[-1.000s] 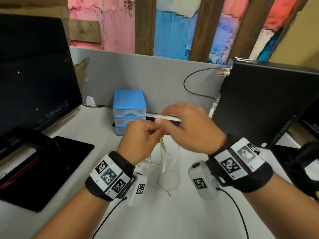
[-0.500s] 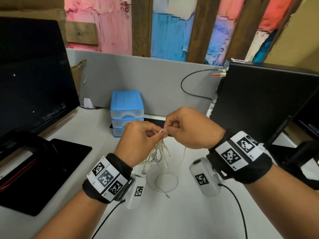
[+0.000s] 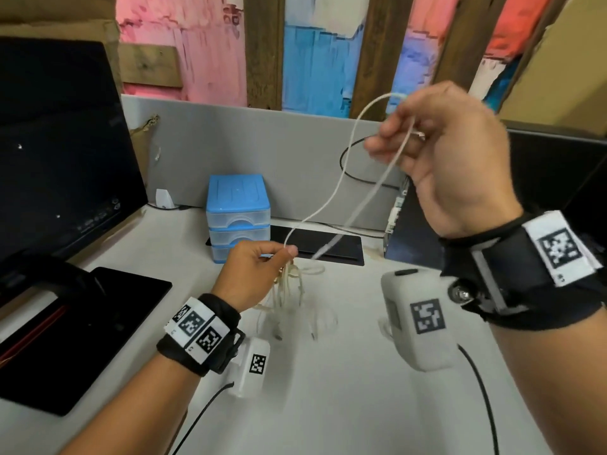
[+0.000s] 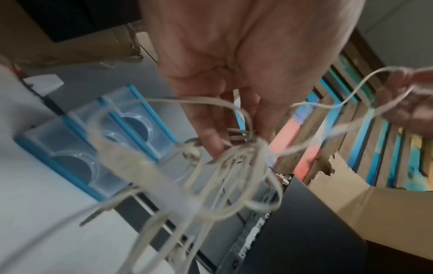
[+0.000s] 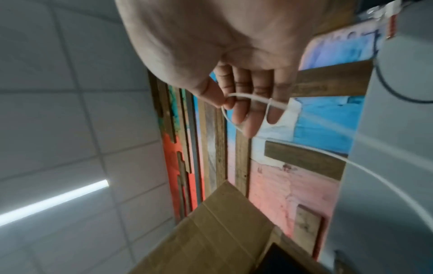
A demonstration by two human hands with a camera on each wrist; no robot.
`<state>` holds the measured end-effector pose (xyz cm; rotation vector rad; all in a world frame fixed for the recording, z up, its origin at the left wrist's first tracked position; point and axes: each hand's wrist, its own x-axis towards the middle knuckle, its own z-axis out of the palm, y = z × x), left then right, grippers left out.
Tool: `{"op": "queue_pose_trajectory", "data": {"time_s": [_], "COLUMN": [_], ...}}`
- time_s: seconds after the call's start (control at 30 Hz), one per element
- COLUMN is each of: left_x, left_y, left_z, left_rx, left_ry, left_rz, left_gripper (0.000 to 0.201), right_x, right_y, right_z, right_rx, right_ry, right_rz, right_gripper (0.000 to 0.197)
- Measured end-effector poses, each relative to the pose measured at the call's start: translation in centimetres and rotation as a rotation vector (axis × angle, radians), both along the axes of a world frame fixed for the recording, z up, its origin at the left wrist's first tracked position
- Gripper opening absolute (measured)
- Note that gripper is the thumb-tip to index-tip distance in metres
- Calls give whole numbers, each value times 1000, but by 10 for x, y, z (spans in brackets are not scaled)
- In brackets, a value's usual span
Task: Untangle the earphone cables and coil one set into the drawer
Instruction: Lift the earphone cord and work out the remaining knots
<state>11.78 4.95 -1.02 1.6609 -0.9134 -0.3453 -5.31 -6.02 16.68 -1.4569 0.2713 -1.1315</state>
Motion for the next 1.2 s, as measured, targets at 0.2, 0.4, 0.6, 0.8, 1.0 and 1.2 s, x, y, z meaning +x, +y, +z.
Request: {"op": "queue_pose_trajectory", "data": {"time_s": [0.2, 0.4, 0.6, 0.8, 1.0, 1.2], "left_x": [-7, -13, -12, -18, 7, 34], "left_y": [6, 12, 16, 12, 5, 9], "left_z": [14, 24, 29, 28, 1, -28], "left_rx": [-9, -47, -71, -122, 34, 249], "left_ry": [-330, -532, -590, -516, -271, -188], "left_rz": [48, 47, 80, 63, 51, 80], "left_gripper": [24, 19, 15, 6, 23, 40], "right_x": [18, 34, 44, 42, 19, -7], "right_y": [-3, 20, 20, 15, 12, -15], "right_z": [-35, -51, -87, -76, -25, -15], "right_rx": [-286, -669, -787, -755, -532, -196], "right_ry": [215, 707, 1060, 873, -46, -287], "right_rz": [-335, -179, 15, 10, -198, -233], "right_gripper": [20, 32, 23, 17, 16, 17]}}
